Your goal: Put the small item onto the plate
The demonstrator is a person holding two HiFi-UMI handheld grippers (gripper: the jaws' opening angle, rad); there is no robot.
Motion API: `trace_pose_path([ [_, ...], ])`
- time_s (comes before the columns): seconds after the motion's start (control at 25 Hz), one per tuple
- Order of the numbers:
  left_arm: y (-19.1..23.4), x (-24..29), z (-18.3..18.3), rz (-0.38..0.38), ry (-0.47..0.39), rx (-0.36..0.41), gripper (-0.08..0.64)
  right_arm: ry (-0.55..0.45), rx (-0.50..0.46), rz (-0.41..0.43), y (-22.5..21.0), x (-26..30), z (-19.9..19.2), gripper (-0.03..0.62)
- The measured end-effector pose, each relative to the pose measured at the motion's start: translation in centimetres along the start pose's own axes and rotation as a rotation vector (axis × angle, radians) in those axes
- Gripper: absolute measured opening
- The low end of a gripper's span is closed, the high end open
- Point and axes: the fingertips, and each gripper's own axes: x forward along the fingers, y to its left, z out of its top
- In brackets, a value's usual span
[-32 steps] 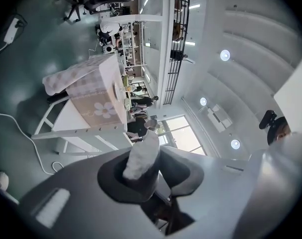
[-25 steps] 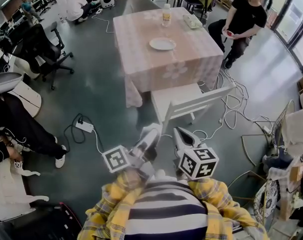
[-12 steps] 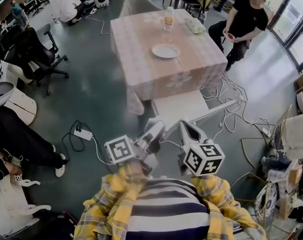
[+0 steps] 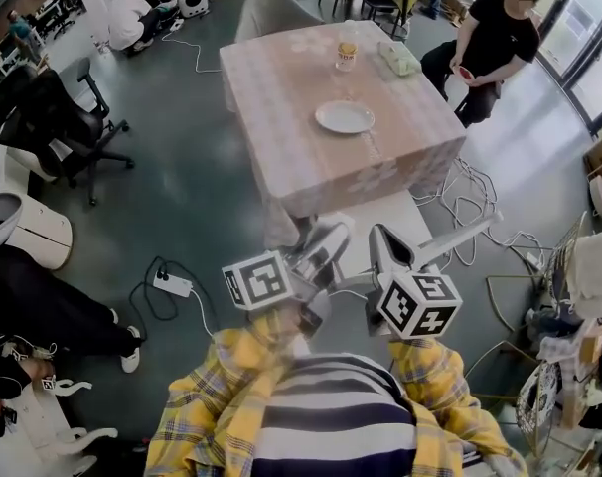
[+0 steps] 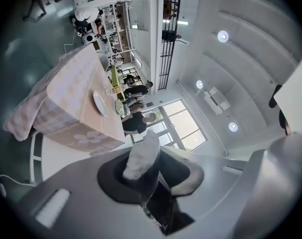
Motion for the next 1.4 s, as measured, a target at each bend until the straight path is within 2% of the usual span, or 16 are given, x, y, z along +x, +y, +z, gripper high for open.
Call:
trace_pose_path([
  [0.12,0.4,1.0,1.6,0.01,0.025,0.046,0.091,-0.004,0.008,-0.029,-0.2,1.6,0.9,-0.003],
  [0.24,0.8,2.2,3.0,0.03,0.043,0.136,0.091,-0.001,0.019,-0.049,-0.7,3.0,1.6,-0.003],
  [0.32,1.3,3.1,3.5,0.038,0.048,0.16,0.091,0.004,0.021,-0.057,-1.2,3.8,2.0,-0.003],
  [0.52,2.7,5.9,4.2,0.066,0.058,0.173,0.091,0.006,0.016,-0.054,-2.8,6.1,3.4,-0.003],
  [1.0,3.6,13.9,6.8,0.074,0.003,0.172,0.091,0.018,0.003,-0.011,-7.8,11.1,7.4,-0.003],
  [1.4,6.0,17.1,8.7,0.124,-0.024,0.198,0.092,0.044,0.003,0.018,-9.8,15.0,8.7,-0.003],
])
